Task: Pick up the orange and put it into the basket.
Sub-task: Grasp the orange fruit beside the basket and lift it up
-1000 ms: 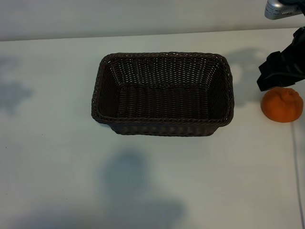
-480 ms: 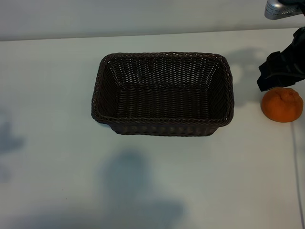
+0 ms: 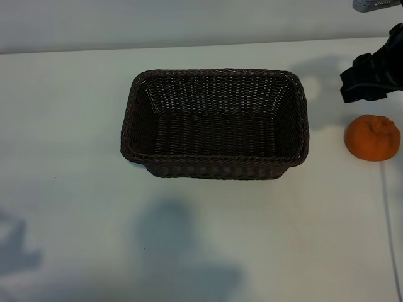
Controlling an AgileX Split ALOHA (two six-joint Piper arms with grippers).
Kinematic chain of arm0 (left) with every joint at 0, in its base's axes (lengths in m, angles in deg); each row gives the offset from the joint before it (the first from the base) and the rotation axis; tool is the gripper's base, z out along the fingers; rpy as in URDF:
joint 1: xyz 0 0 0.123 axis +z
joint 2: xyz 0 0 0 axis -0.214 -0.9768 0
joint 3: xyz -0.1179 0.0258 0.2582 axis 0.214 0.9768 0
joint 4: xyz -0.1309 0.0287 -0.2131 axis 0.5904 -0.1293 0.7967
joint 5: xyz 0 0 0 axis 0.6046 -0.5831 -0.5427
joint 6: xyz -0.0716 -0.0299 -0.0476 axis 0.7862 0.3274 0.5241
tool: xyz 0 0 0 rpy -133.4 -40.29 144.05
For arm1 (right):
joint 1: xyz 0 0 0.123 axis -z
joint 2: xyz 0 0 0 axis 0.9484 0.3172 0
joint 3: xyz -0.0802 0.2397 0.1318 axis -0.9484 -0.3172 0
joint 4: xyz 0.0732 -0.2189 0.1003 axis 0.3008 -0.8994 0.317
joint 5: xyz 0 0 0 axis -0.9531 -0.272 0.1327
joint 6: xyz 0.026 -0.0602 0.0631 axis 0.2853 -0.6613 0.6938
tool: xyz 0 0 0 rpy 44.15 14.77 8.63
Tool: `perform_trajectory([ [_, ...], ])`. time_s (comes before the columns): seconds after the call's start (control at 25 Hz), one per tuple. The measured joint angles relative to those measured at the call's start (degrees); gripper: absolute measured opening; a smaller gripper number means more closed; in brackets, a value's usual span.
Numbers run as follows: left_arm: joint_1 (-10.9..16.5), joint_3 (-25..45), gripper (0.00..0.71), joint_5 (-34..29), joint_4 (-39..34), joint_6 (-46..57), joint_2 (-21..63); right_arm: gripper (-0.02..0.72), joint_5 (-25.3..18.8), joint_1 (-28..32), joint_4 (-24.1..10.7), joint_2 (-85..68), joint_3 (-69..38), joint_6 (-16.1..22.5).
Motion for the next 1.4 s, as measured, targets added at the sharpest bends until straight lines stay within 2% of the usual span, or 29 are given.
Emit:
perform_trajectory([
  [0.16,-4.3,2.7,0.596,1.2,0.0,0.4,2.2,0.537,0.6,0.0,-4.0,3.1,0.0,3.5],
  [0.28,-5.9,3.6,0.596,1.5,0.0,1.1,4.0,0.535,1.2,0.0,-6.5,6.3,0.0,5.7],
  [0.6,-5.9,3.5,0.596,1.5,-1.4,3.4,6.5,0.552,6.0,0.0,-13.2,12.4,0.0,12.6],
  [0.84,-5.9,3.3,0.596,-6.6,-1.5,3.6,6.6,0.553,6.5,0.0,-17.1,15.1,0.0,15.1],
  [1.0,-5.9,3.3,0.596,-6.9,-1.5,3.6,6.6,0.553,7.1,0.8,-17.6,15.4,0.0,15.9],
  [1.2,-6.9,3.4,0.596,-6.9,-1.5,3.6,6.6,0.553,7.4,4.9,-17.0,15.4,0.0,16.3],
  [1.4,-7.4,3.5,0.596,-6.9,-1.5,3.6,11.8,0.553,7.3,6.6,-13.2,15.4,0.0,12.3],
])
